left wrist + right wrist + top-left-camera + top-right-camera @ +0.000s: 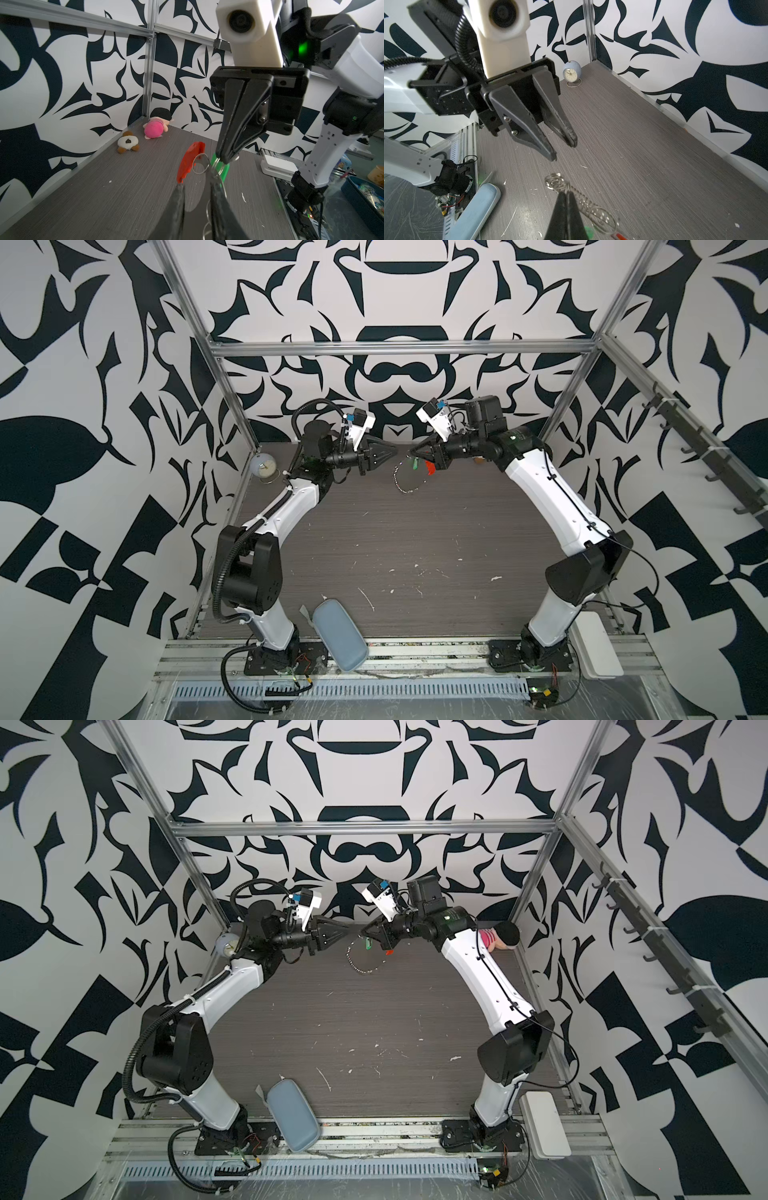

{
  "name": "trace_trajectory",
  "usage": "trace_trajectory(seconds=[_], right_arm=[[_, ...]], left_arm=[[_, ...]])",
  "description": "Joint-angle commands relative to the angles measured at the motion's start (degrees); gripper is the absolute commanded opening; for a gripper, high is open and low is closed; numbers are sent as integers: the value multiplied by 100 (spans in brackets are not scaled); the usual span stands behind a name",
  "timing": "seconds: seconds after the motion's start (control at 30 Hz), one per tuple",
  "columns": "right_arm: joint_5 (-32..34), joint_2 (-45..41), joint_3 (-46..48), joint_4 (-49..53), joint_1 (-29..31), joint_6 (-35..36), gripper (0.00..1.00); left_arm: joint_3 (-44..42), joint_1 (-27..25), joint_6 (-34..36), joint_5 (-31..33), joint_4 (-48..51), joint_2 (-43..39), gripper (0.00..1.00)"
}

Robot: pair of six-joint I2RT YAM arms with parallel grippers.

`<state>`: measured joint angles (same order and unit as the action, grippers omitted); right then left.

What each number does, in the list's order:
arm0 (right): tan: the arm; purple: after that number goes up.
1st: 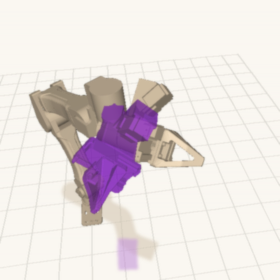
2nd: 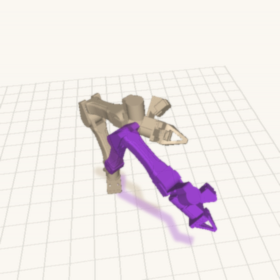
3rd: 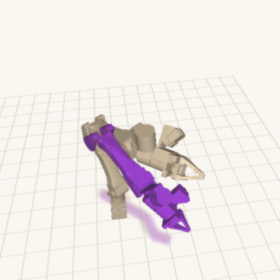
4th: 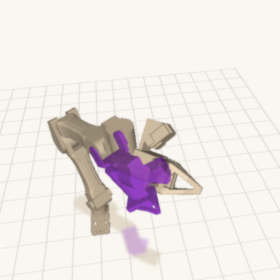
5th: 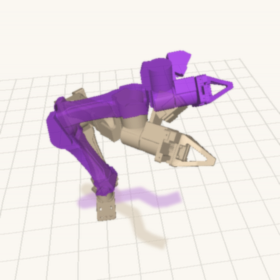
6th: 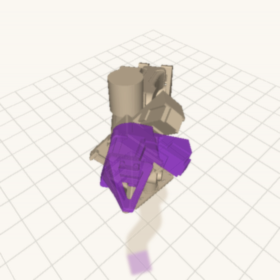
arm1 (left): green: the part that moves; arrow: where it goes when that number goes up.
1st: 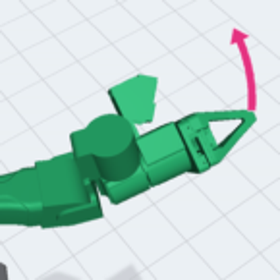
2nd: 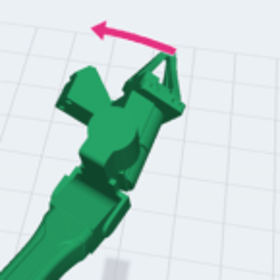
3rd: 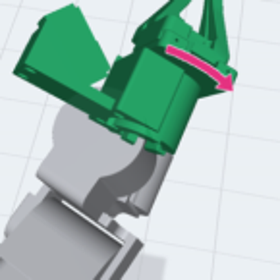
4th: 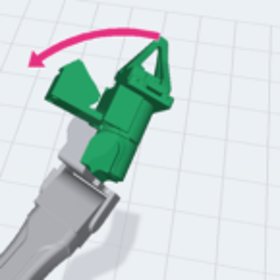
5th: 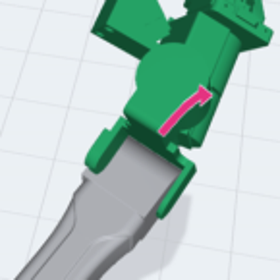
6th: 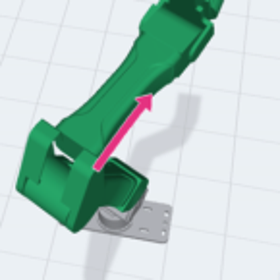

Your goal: Put the keys on the keyring

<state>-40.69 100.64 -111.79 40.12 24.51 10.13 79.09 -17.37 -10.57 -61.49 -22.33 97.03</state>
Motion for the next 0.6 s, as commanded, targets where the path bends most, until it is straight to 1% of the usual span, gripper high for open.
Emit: trace_trajectory(seconds=[0.0, 0.27, 0.57], right_arm=[[-150, -102, -271, 11, 97, 198, 0], [-294, -26, -431, 49, 132, 121, 0], [-420, 106, -583, 110, 228, 102, 0]], left_arm=[[350, -7, 620, -541, 1092, 49, 25], [440, -96, 625, -696, 1197, 103, 25], [496, -144, 605, -713, 1205, 173, 24]])
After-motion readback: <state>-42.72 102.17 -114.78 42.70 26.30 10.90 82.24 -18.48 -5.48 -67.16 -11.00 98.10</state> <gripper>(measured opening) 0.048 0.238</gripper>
